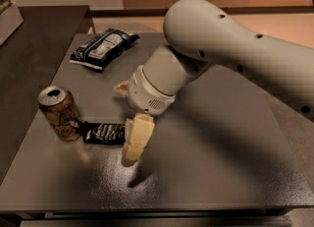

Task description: Move rxbar chocolate near orange can

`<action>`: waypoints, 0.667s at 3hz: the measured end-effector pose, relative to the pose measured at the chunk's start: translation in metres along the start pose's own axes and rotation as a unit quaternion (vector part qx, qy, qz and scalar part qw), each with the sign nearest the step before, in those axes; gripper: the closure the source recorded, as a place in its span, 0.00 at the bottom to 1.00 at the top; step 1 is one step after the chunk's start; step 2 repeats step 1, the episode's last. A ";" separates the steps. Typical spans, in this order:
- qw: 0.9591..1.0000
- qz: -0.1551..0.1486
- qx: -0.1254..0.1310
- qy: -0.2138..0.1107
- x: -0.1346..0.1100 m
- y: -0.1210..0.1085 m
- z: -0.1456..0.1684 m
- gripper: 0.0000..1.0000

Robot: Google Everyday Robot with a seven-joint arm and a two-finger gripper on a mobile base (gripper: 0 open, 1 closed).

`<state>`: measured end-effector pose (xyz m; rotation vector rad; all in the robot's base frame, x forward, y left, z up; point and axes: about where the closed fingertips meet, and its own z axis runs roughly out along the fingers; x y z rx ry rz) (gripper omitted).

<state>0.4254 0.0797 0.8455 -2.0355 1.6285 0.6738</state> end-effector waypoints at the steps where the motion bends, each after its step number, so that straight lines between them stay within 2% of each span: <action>1: 1.000 0.000 0.000 0.000 0.000 0.000 0.000 0.00; 2: 1.000 0.000 0.000 0.000 0.000 0.000 0.000 0.00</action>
Offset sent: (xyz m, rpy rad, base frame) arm 0.0000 0.0000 0.0000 0.0000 0.0000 0.0000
